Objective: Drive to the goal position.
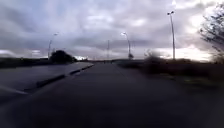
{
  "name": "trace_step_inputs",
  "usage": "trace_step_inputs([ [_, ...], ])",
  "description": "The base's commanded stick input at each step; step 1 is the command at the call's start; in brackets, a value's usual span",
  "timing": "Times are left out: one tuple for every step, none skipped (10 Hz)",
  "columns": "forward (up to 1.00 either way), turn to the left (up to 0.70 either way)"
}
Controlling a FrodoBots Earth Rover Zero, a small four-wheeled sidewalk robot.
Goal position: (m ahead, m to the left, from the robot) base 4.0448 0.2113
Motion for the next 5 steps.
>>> trace_step_inputs([
  [0.70,0.00],
  [0.70,0.00],
  [0.70,0.00],
  [0.70,0.00],
  [0.70,0.00],
])
